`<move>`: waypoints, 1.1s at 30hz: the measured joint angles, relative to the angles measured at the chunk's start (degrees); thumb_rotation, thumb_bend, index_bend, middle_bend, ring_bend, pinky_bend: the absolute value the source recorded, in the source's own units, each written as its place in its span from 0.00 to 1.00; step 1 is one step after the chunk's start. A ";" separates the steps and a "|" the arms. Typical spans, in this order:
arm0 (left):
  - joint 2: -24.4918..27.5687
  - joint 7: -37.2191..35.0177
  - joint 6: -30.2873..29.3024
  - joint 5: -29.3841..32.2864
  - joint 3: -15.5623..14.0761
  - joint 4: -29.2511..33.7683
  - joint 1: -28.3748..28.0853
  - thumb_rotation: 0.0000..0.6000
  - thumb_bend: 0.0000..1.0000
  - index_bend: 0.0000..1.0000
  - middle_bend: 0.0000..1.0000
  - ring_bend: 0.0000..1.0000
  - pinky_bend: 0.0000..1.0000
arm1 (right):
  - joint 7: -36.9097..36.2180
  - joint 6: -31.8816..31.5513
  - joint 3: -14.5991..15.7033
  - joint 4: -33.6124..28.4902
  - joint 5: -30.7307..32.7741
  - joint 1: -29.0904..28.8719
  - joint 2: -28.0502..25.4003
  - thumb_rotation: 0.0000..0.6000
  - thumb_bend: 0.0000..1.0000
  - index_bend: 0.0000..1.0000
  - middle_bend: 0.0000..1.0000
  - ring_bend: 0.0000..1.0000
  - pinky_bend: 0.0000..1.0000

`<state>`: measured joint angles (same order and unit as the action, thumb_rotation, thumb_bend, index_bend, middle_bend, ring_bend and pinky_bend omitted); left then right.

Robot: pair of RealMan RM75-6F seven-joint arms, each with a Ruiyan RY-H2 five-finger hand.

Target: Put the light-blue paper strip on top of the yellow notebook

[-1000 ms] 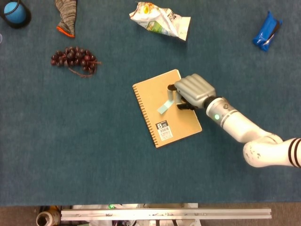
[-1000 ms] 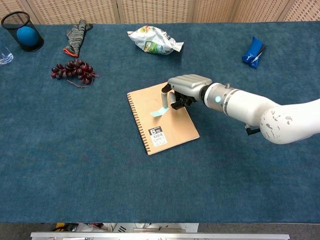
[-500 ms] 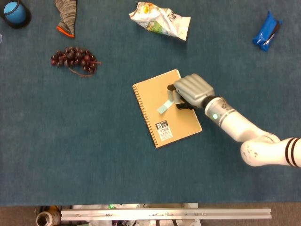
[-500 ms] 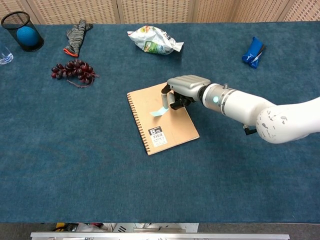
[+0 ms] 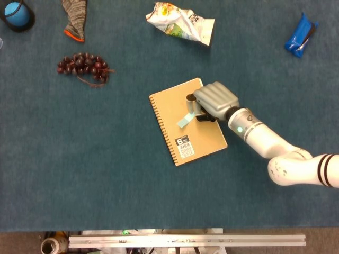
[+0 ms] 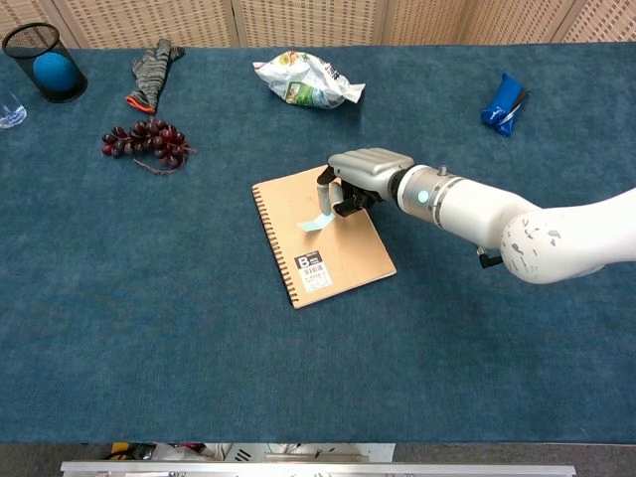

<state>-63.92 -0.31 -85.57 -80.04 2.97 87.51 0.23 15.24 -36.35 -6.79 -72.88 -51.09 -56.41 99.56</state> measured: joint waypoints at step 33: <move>0.11 0.14 0.55 0.53 0.05 0.02 -0.06 1.00 0.15 0.19 0.21 0.22 0.17 | 0.26 0.08 -0.20 1.16 0.60 -0.31 0.63 0.72 0.84 0.46 1.00 1.00 1.00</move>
<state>-63.81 -0.17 -85.02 -79.51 3.02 87.53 0.17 15.50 -36.27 -6.99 -71.72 -50.50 -56.72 100.19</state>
